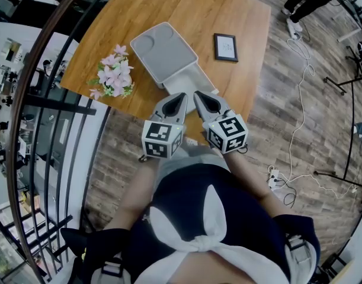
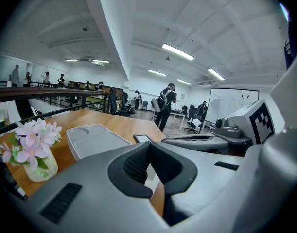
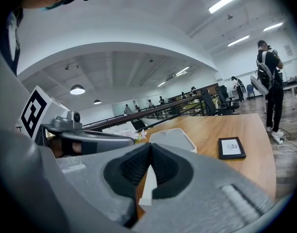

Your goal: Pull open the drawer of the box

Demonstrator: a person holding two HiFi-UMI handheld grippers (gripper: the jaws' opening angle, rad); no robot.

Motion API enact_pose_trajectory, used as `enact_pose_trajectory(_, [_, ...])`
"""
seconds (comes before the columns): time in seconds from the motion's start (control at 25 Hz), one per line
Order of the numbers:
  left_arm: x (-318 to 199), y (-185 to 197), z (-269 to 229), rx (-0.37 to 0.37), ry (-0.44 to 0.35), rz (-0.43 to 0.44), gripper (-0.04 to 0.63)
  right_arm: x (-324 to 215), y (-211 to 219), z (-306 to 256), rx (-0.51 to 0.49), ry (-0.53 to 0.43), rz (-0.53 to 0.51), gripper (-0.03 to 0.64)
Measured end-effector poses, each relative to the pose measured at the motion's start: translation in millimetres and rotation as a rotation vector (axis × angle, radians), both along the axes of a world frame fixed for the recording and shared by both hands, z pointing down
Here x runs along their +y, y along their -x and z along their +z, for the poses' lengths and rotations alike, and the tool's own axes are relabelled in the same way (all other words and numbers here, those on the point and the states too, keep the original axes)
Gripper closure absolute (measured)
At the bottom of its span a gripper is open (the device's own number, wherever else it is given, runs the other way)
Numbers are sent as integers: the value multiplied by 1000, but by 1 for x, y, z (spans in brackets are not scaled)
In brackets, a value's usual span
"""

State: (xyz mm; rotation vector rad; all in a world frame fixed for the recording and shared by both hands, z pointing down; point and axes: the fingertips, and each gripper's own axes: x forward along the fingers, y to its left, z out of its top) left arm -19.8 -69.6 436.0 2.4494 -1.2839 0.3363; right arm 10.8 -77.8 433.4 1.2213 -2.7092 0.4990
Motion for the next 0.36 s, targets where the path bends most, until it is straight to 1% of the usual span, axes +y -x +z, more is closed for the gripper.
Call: enact_pose_trajectory(0.36, [6, -5, 5, 1, 16, 14, 578, 4, -2, 4, 17, 9, 8, 620])
